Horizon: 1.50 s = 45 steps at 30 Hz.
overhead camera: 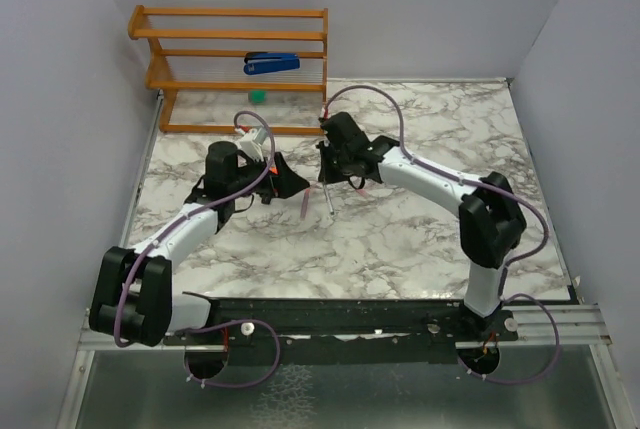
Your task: Insert the pens into the pen caps
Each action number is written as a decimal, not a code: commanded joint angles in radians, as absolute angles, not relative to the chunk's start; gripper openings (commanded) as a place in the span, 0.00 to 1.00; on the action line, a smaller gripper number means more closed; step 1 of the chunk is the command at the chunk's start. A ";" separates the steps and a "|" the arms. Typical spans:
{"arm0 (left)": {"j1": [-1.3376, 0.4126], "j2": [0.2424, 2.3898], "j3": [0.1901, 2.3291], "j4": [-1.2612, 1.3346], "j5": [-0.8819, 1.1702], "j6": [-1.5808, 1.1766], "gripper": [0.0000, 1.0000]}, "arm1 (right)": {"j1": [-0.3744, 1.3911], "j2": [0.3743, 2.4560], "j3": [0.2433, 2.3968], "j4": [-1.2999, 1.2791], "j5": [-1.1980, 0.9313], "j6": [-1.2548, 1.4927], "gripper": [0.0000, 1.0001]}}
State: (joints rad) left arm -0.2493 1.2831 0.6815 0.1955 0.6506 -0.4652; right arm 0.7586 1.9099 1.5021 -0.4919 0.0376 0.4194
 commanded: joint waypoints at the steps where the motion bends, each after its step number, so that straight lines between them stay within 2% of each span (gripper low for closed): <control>1: -0.309 1.267 0.645 0.413 0.737 -0.551 0.86 | 0.761 1.782 1.456 -0.349 0.096 0.396 0.01; 9: -0.455 1.281 0.640 0.482 0.646 -0.578 0.85 | 0.761 1.712 1.465 -0.290 0.076 0.391 0.00; 12: -0.474 1.299 0.635 0.494 0.619 -0.584 0.82 | 0.762 1.705 1.460 -0.288 0.065 0.389 0.00; 38: -0.481 1.398 0.689 0.486 0.550 -0.522 0.70 | 0.762 1.660 1.427 -0.259 0.013 0.377 0.00; 43: -0.481 1.409 0.710 0.487 0.547 -0.516 0.65 | 0.761 1.666 1.425 -0.254 0.008 0.379 0.00; 45: -0.482 1.410 0.713 0.490 0.545 -0.514 0.59 | 0.762 1.668 1.427 -0.259 0.007 0.378 0.00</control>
State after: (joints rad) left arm -0.4786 1.3972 0.6834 0.4709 0.5598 -0.5339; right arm 0.7582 1.6779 1.4380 -0.2794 0.0299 0.3912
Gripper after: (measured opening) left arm 0.651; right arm 0.036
